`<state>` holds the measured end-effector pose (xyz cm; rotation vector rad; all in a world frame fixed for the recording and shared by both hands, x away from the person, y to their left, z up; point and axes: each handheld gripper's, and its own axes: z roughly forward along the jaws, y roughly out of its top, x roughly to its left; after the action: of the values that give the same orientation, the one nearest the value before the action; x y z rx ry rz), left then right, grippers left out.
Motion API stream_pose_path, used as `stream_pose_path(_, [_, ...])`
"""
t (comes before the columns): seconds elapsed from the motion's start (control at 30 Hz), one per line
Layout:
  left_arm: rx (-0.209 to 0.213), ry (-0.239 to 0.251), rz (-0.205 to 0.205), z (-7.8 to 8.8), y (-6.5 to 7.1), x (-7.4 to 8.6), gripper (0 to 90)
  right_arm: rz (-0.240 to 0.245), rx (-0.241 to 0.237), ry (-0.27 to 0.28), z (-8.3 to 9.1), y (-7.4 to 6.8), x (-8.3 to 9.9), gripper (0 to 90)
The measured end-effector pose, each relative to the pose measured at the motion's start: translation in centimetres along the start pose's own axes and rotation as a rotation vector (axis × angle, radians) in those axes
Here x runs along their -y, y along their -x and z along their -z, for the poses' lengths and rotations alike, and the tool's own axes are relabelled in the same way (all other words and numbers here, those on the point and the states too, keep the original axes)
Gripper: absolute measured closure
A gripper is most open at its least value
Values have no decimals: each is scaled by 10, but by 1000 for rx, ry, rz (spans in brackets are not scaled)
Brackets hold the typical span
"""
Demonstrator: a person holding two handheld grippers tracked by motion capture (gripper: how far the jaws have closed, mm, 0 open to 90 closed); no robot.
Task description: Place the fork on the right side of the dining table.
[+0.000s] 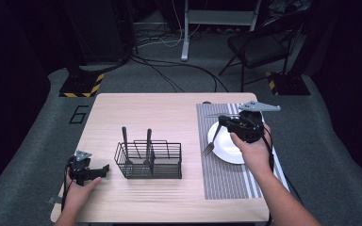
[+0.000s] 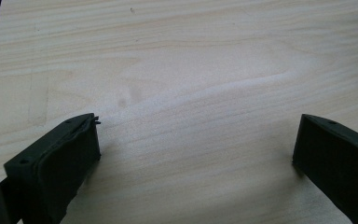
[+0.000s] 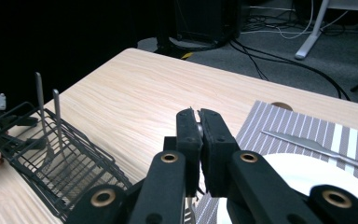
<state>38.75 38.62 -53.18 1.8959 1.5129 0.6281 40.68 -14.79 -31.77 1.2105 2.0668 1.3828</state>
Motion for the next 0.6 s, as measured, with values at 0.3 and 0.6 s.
stream_pose_path(0.3, [0, 0, -1, 0, 0, 0, 3, -15, 26, 2, -1, 5, 19, 867])
stream_pose_path(0.6, [2, -1, 0, 0, 0, 0, 2, -17, 49, -19, -4, 6, 36, 868])
